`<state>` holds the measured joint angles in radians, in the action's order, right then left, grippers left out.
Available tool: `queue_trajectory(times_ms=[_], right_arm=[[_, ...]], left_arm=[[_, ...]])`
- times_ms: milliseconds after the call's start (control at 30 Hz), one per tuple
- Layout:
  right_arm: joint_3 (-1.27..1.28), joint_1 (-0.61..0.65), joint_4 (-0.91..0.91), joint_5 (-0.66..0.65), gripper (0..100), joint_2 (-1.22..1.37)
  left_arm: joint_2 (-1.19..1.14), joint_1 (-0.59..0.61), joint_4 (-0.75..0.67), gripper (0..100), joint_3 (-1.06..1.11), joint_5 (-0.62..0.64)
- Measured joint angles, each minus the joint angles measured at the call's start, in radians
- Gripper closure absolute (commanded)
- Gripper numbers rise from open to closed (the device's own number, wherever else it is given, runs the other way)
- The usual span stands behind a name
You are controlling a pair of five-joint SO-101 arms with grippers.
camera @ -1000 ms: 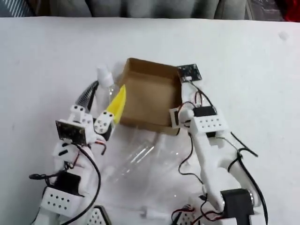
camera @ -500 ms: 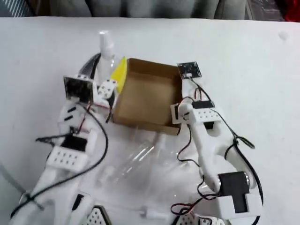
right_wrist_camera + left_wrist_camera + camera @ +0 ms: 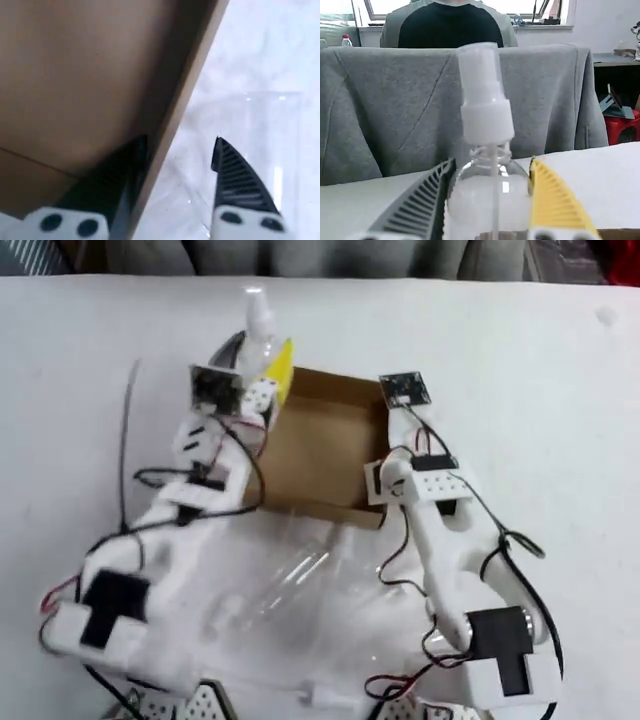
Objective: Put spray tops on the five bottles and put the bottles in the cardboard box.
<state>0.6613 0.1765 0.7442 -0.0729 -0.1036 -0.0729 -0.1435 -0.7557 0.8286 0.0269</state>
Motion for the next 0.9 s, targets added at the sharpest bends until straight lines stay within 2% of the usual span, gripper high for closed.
queue_trajectory(times_ms=[467,667,900], right_arm=[[0.0,0.0,0.0,0.0,82.7,-0.002],[0.0,0.0,0.0,0.0,82.8,-0.002],[0.0,0.0,0.0,0.0,82.8,-0.002]], left_arm=[[-0.413,-0.029,-0.322,97,-0.241,0.0],[-0.537,-0.029,-0.353,97,-0.371,0.0],[-0.565,-0.034,-0.397,98,-0.376,0.0]])
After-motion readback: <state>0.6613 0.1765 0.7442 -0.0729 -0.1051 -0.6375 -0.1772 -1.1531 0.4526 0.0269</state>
